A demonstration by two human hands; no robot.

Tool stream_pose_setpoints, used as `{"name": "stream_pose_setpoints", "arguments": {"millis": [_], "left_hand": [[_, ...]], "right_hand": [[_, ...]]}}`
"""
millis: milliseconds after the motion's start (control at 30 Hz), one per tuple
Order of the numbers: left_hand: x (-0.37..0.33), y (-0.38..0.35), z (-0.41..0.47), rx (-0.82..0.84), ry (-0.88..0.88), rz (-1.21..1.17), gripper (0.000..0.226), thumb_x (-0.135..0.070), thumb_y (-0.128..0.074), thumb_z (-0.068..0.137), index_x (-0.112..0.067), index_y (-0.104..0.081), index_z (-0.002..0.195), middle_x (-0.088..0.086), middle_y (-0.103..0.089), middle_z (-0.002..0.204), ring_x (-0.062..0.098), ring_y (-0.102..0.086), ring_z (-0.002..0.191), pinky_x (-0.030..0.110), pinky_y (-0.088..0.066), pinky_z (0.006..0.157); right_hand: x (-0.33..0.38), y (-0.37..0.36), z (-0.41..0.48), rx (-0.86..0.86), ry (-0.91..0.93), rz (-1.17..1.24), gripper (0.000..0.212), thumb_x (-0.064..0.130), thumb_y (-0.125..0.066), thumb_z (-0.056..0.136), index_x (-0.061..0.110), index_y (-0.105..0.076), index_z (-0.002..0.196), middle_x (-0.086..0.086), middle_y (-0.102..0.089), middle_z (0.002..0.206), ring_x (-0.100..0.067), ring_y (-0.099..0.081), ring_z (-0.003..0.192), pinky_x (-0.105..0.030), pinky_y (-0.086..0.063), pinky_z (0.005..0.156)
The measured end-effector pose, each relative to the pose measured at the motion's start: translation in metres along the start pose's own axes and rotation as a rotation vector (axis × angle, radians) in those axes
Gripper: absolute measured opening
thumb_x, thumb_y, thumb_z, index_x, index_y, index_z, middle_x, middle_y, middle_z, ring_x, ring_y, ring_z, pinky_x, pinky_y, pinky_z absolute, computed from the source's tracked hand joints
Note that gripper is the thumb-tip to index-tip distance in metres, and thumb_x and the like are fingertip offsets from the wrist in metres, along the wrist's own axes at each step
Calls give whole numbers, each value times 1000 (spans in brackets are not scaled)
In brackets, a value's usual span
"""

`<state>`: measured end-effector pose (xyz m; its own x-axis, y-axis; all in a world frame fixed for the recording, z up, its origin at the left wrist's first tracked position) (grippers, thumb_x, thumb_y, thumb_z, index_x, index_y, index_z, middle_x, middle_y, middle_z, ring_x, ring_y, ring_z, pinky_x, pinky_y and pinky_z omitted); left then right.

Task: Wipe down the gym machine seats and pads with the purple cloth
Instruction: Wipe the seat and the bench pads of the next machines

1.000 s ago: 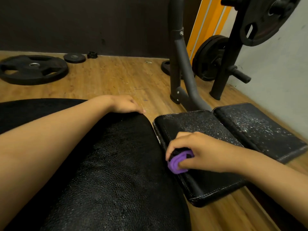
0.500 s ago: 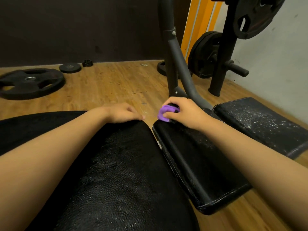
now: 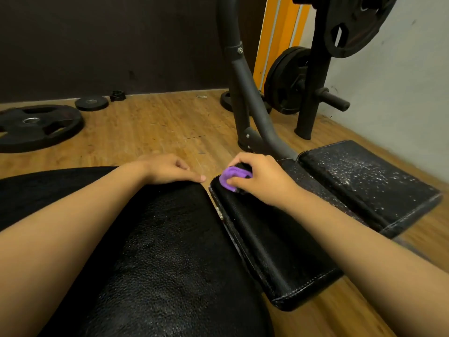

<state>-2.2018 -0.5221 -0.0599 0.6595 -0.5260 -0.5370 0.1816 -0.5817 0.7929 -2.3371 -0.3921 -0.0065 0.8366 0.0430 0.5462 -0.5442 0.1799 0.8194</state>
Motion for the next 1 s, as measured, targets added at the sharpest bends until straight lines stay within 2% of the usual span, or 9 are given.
{"name": "stream_pose_setpoints", "arguments": {"millis": [100, 200, 333, 467, 533, 733, 833, 933, 1000], "left_hand": [[4, 2, -2, -27, 30, 33, 63, -94, -49, 45, -37, -69, 64, -21, -62, 64, 11, -62, 81, 31, -45, 87], [3, 2, -3, -29, 49, 48, 66, -95, -48, 44, -39, -71, 70, -19, -67, 73, 10, -64, 90, 36, -45, 99], [0, -1, -2, 15, 37, -4, 63, -92, -56, 41, -35, -72, 63, -18, -67, 66, 12, -67, 84, 40, -49, 97], [-3, 2, -5, -10, 51, 42, 58, -92, -54, 49, -38, -69, 60, -18, -64, 63, 10, -64, 79, 34, -48, 91], [-3, 4, -8, -44, 67, 93, 52, -92, -53, 57, -42, -68, 61, -20, -63, 67, 8, -62, 82, 31, -45, 88], [-4, 6, -11, -65, 72, 131, 52, -94, -49, 56, -47, -68, 64, -24, -62, 66, 6, -62, 85, 31, -45, 91], [-6, 6, -10, -65, 70, 146, 51, -94, -47, 53, -48, -67, 61, -24, -60, 62, 5, -61, 81, 29, -45, 85], [-7, 5, -9, -60, 67, 156, 57, -97, -43, 48, -46, -66, 59, -24, -59, 58, 3, -59, 75, 28, -42, 77], [-5, 4, -9, -47, 72, 146, 61, -98, -42, 46, -44, -66, 60, -25, -58, 56, 5, -58, 74, 31, -43, 81]], "right_hand": [[-15, 13, -14, -16, 2, -8, 20, 22, -70, 84, 22, -66, 104, 7, -66, 95, -5, -62, 87, -27, -52, 78], [-65, 49, -12, -173, -170, -69, 17, 19, -70, 83, 22, -66, 99, 4, -66, 91, -12, -62, 84, -37, -54, 79], [-83, 61, -8, -251, -291, -89, 14, 18, -71, 82, 22, -65, 94, 2, -66, 91, -16, -63, 86, -39, -55, 80], [-17, 15, -29, -27, -28, 45, 18, 19, -71, 82, 22, -68, 100, 7, -67, 93, -12, -63, 87, -27, -51, 76], [-7, 10, -42, -4, 39, 75, 19, 20, -71, 83, 22, -68, 101, 9, -68, 96, -6, -61, 90, -24, -49, 77], [-85, 65, -30, -243, -206, -13, 15, 15, -69, 82, 23, -68, 95, 7, -67, 88, -9, -61, 82, -27, -48, 71], [-92, 68, -29, -288, -273, -55, 16, 15, -69, 80, 21, -69, 95, 5, -68, 88, -12, -61, 83, -26, -47, 72], [-49, 45, -49, -143, -113, 59, 19, 14, -72, 79, 22, -70, 96, 11, -67, 89, -3, -59, 82, -15, -43, 70], [-22, 27, -70, 17, 10, 93, 20, 17, -72, 81, 25, -69, 99, 13, -68, 94, -2, -60, 89, -14, -45, 75]]}}
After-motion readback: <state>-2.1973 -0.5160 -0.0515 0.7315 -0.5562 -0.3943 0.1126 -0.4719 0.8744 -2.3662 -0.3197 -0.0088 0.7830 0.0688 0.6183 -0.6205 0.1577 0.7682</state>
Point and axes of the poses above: each hand's wrist, its own z-axis towards the middle knuckle, its own y-axis out of the back of the hand, x = y × z, the point moved 8 cm from there along z, towards the middle knuckle
